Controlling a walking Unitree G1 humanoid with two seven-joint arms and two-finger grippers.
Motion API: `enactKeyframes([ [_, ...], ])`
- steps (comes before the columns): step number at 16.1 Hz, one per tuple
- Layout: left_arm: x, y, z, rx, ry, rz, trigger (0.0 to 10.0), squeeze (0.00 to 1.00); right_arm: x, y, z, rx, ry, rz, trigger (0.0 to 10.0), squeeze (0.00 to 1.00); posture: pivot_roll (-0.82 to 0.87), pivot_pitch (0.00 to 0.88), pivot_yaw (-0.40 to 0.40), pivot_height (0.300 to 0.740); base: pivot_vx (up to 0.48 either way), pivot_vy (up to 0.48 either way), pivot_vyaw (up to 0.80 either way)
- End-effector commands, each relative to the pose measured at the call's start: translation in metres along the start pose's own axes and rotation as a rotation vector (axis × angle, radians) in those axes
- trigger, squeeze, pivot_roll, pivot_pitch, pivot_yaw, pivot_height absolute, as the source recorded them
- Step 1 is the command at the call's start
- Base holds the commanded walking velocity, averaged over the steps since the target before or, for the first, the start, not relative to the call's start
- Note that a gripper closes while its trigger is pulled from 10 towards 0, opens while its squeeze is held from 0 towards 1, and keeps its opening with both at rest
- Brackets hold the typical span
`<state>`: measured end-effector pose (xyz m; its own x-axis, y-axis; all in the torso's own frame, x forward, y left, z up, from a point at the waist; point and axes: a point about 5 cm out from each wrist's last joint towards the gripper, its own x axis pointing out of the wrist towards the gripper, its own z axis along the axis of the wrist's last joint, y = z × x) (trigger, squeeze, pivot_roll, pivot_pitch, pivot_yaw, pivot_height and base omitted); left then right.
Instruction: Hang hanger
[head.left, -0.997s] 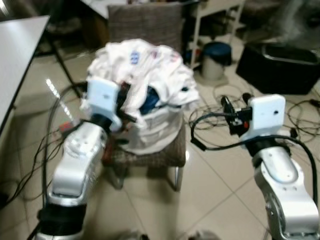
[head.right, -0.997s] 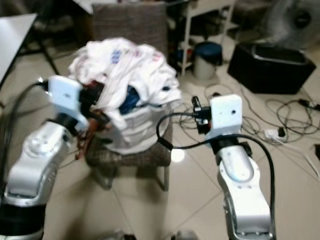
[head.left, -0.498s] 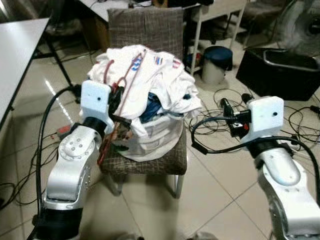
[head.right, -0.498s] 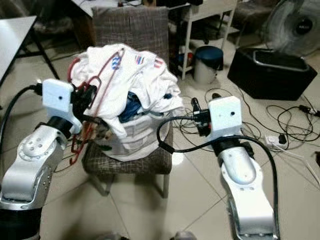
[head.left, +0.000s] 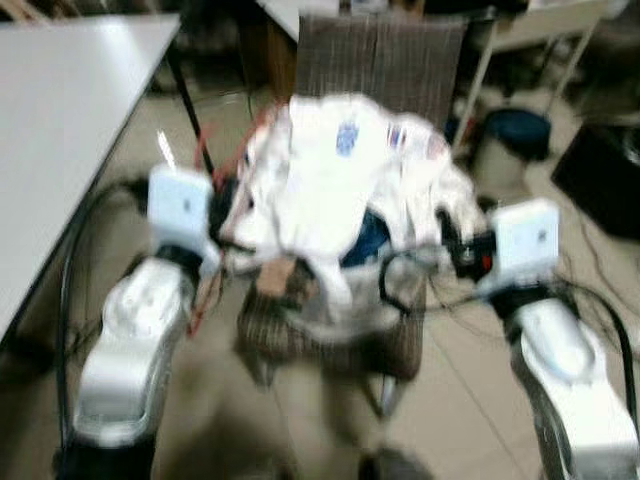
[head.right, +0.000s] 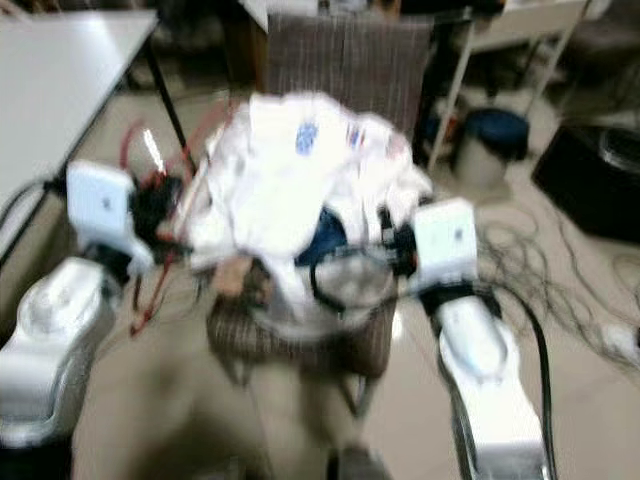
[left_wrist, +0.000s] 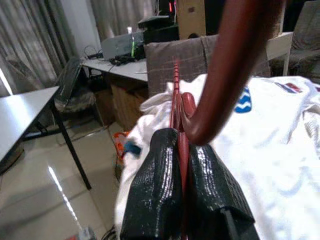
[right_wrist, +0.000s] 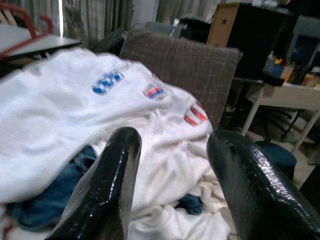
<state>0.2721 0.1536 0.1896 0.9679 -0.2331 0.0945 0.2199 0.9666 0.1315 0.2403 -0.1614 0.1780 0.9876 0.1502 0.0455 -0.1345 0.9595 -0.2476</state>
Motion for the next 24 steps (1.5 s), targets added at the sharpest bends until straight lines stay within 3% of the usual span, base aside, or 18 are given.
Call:
enactKeyframes([
  [1,0.001,0.003,0.007,0.015,-0.018,0.001,10.0,0.00,0.000,0.000,0.000,-0.001,-0.008,0.009,10.0,0.00,-0.09,0.092,0.047,0.740,0.322,0.000,0.00],
  [5,0.002,0.009,0.011,0.021,-0.038,-0.031,10.0,0.00,-0.004,0.003,-0.002,-0.005,0.002,0.070,10.0,0.00,-0.09,0.094,0.051,0.740,0.155,0.000,0.00],
  [7,-0.003,0.009,0.014,0.035,-0.065,-0.204,10.0,0.00,-0.006,0.001,-0.004,-0.016,0.003,0.116,10.0,0.00,-0.09,0.093,0.048,0.740,0.000,0.000,0.00],
  [8,-0.004,0.009,0.013,0.044,-0.057,-0.231,10.0,0.00,-0.006,0.000,-0.005,-0.015,0.009,0.116,10.0,0.00,-0.09,0.093,0.048,0.740,0.000,0.000,0.00],
  [10,-0.006,0.013,0.013,0.074,-0.039,-0.313,10.0,0.00,-0.006,-0.008,-0.010,-0.024,0.037,0.095,10.0,0.00,-0.09,0.091,0.046,0.740,0.000,0.000,0.00],
  [12,-0.005,0.020,0.014,0.084,-0.037,-0.328,10.0,0.00,-0.005,-0.019,-0.015,-0.016,0.074,0.049,10.0,0.00,-0.09,0.090,0.049,0.740,0.000,0.000,0.00],
  [13,-0.002,0.023,0.017,0.094,-0.048,-0.314,10.0,0.00,-0.003,-0.025,-0.014,-0.056,0.086,0.045,10.0,0.00,-0.09,0.090,0.049,0.740,0.000,0.000,0.00],
  [15,0.003,0.017,0.021,0.080,-0.068,-0.327,10.0,0.00,0.000,-0.043,-0.016,-0.148,0.180,-0.044,10.0,0.00,-0.10,0.084,0.054,0.740,0.000,0.000,0.00],
  [17,0.002,0.007,0.026,0.059,-0.091,-0.396,10.0,0.00,-0.001,-0.052,-0.014,-0.128,0.212,-0.081,10.0,0.00,-0.10,0.083,0.054,0.740,0.000,0.000,0.00],
  [20,0.000,0.000,0.034,-0.001,-0.127,-0.471,10.0,0.00,-0.006,-0.044,-0.015,-0.012,0.244,-0.005,10.0,0.00,-0.10,0.083,0.057,0.740,0.000,0.000,0.00],
  [23,0.002,-0.001,0.034,0.002,-0.125,-0.484,10.0,0.00,-0.007,-0.027,-0.024,-0.095,0.282,0.003,10.0,0.00,-0.09,0.083,0.066,0.740,0.000,0.000,0.00],
  [24,0.001,-0.004,0.035,-0.007,-0.128,-0.508,10.0,0.00,-0.007,-0.024,-0.027,-0.072,0.300,-0.017,10.0,0.00,-0.09,0.083,0.066,0.740,0.000,0.000,0.00],
])
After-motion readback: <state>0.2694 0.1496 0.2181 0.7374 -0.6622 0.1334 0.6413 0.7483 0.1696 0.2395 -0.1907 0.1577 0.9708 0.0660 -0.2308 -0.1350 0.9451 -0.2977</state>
